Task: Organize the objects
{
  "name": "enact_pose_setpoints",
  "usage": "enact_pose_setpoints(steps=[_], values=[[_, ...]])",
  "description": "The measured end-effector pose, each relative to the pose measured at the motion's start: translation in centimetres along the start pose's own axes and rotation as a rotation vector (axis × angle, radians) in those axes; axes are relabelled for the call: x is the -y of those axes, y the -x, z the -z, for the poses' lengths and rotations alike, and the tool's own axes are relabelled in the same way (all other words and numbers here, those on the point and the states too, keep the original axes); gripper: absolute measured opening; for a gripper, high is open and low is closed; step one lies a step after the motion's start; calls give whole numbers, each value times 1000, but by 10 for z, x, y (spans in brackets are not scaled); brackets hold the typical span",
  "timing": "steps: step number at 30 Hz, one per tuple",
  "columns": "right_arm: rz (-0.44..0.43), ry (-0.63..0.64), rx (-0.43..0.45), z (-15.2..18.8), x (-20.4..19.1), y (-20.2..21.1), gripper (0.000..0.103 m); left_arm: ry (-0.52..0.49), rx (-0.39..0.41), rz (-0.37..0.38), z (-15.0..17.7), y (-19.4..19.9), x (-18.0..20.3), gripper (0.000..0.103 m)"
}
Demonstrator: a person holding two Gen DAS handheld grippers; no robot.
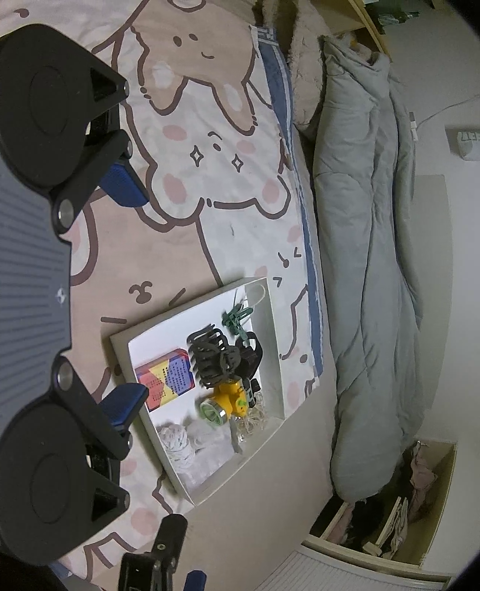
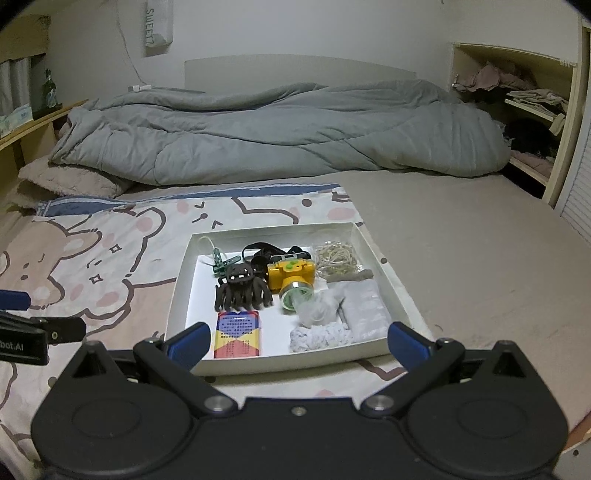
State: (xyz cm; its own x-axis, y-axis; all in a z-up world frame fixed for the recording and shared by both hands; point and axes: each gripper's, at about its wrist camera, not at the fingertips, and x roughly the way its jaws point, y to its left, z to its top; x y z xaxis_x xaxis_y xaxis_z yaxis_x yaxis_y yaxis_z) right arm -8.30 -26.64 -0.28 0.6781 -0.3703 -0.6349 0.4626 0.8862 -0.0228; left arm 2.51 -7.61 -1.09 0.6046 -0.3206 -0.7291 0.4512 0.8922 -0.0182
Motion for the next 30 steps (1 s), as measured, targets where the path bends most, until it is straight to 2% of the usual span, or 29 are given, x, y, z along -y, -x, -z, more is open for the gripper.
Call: enact_pose_setpoints(steps=[30], values=[[21,12,-29,2,-5,-5,103,-8,4,-6,-1,-2,-3,101]])
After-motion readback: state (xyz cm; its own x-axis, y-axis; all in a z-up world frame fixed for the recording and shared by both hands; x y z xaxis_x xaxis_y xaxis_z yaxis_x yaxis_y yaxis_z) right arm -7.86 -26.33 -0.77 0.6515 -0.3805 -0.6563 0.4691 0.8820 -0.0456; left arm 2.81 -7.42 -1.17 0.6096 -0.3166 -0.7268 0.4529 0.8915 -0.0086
